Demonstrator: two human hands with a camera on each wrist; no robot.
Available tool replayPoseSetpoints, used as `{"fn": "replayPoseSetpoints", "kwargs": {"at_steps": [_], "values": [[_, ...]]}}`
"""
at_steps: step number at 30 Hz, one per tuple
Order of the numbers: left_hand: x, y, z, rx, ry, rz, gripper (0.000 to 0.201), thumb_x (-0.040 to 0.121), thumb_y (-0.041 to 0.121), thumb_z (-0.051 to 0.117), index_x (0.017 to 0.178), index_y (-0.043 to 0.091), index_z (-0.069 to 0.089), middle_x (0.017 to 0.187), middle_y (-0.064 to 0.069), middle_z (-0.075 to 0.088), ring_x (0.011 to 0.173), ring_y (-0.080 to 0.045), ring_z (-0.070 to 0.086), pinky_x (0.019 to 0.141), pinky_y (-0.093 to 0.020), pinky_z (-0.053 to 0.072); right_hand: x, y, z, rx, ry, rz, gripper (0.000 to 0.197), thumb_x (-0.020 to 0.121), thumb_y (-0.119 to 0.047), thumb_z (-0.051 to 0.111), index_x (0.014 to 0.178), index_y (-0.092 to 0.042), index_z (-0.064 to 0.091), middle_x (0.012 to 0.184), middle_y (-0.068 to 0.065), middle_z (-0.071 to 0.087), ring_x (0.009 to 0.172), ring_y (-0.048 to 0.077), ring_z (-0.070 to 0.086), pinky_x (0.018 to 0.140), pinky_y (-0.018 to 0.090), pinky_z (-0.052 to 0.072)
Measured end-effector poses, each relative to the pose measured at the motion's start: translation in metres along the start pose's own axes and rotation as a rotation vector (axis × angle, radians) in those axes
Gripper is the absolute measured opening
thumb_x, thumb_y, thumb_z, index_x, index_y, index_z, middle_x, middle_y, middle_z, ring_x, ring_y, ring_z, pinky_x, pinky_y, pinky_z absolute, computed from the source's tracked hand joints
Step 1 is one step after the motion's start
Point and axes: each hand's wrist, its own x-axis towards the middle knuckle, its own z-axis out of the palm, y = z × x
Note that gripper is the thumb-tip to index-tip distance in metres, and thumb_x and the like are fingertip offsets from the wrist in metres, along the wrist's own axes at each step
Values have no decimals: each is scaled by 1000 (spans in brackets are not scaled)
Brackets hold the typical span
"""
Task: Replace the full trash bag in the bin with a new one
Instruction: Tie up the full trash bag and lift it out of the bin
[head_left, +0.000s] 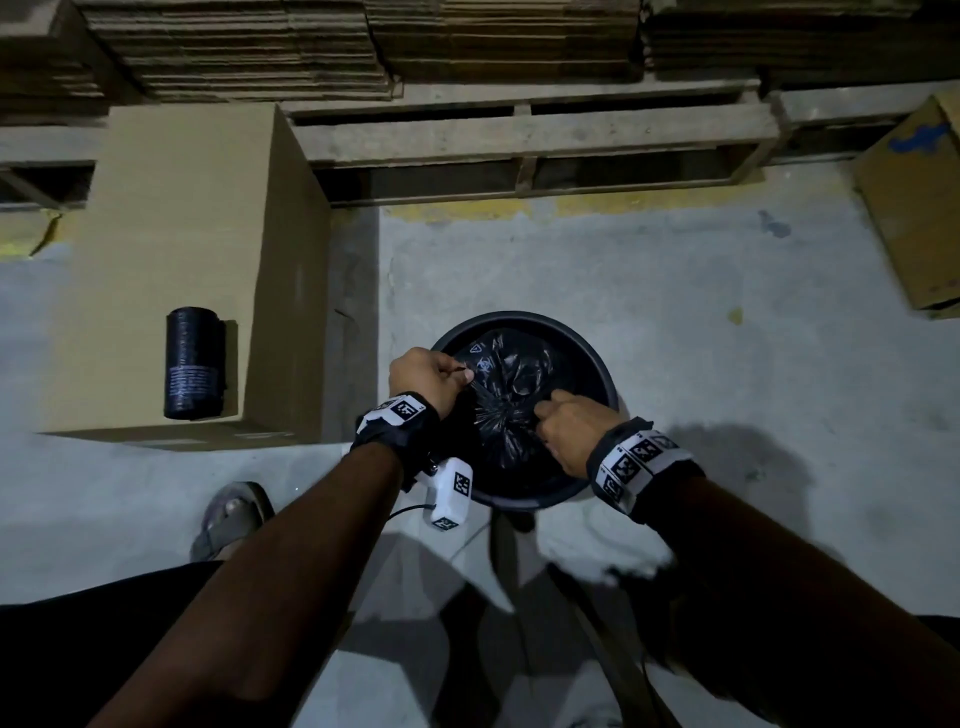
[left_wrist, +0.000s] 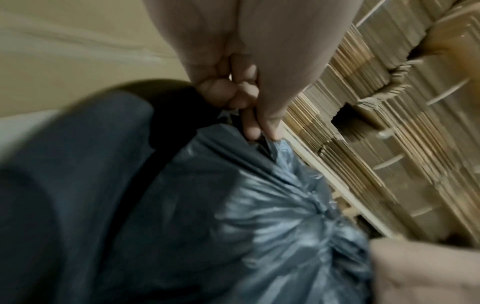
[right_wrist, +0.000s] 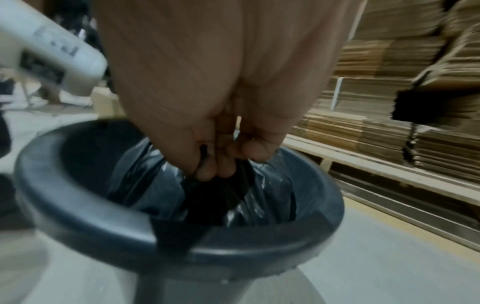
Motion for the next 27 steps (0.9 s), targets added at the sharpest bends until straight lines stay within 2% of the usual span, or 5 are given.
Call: {"fn": "replayPoseSetpoints", "kwargs": {"at_steps": [8, 12, 16, 21, 27], "values": [[-13, -23, -15, -134, -66, 50, 12, 74, 18, 80, 86, 17, 78, 72, 0, 71, 59, 3, 61, 73, -18, 55, -6, -10, 9, 155, 117, 108, 29, 92, -29, 53, 110, -9, 65, 118, 8, 56, 114, 28, 52, 86, 37, 50], [-14, -47, -36, -192, -33, -7, 32, 75, 28, 79, 106, 30, 69, 92, 11, 66, 81, -11, 62, 71, -34, 56, -5, -4, -2, 294, 338, 37, 40, 77, -37, 73, 105, -13, 57, 113, 7, 53, 105, 30, 53, 82, 37, 48], [-24, -64, -40, -175, -270, -219, 44, 83, 25, 72, 124, 19, 55, 113, 0, 61, 106, -24, 60, 90, -43, 52, 7, -19, -2, 221, 95, -46, 72, 72, -32, 80, 134, -23, 44, 129, 3, 44, 114, 25, 44, 94, 41, 47], [-43, -56, -29, -523, -293, -327, 14, 92, 2, 57, 90, 16, 57, 83, -9, 62, 78, -24, 60, 59, -32, 57, 12, -29, 13, 28, 4, 44, 79, 82, -22, 71, 148, -20, 26, 137, 12, 43, 121, 33, 43, 93, 44, 49], [-44, -63, -26, -591, -194, -335, 12, 90, -3, 58, 87, 9, 59, 85, -9, 64, 82, -28, 64, 73, -44, 57, 14, -32, 4, 62, 96, 23, 48, 87, 0, 49, 132, -16, 56, 128, 12, 49, 116, 34, 50, 87, 42, 52]]}}
